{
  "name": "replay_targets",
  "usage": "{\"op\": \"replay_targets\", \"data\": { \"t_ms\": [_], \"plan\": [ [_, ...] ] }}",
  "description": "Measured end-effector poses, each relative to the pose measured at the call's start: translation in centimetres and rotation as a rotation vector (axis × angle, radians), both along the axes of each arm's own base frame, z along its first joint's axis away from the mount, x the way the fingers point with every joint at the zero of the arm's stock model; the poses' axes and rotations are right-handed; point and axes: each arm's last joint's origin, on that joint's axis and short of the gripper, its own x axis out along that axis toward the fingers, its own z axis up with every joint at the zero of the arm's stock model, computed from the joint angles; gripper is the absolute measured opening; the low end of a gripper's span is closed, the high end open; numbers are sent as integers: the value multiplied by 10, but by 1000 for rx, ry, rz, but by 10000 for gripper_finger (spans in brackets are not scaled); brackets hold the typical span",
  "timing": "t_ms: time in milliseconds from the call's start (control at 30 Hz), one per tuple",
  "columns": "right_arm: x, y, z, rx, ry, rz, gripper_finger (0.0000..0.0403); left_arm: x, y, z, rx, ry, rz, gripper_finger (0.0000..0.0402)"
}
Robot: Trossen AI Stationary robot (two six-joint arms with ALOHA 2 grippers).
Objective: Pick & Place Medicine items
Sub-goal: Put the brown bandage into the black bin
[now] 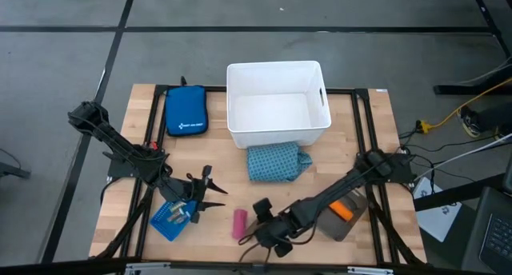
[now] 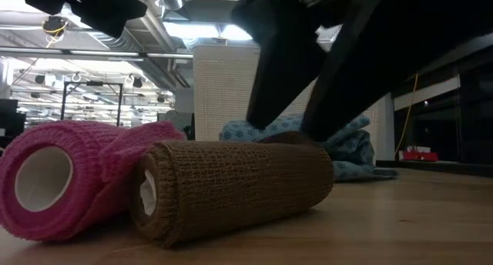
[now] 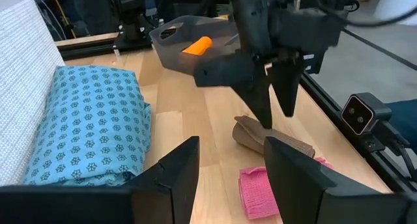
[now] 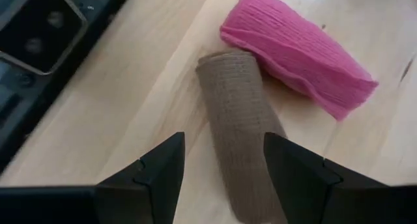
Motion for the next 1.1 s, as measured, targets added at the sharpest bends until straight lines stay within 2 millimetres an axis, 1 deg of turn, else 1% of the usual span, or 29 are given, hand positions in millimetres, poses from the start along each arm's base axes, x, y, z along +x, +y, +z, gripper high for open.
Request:
{"op": "replay_targets", "data": {
  "t_ms": [133, 300, 467, 800, 900, 1100],
  "plan": [
    [6, -8, -7, -8, 22, -26, 210, 0, 0, 0, 1, 1, 0, 168],
    [11, -15, -7, -5, 24, -45, 210, 0, 0, -1, 4, 5, 0, 168],
    [11, -15, -10, 68, 70, -59, 210, 0, 0, -1, -1, 7, -14, 168],
    [15, -15, -22, 64, 84, -83, 210, 0, 0, -1, -2, 7, -14, 168],
    [14, -15, -23, 35, 74, -79, 210, 0, 0, -1, -3, 7, -14, 168],
    [15, -15, -24, 45, 74, -112, 209, 0, 0, -1, -2, 7, -15, 168]
  ]
}}
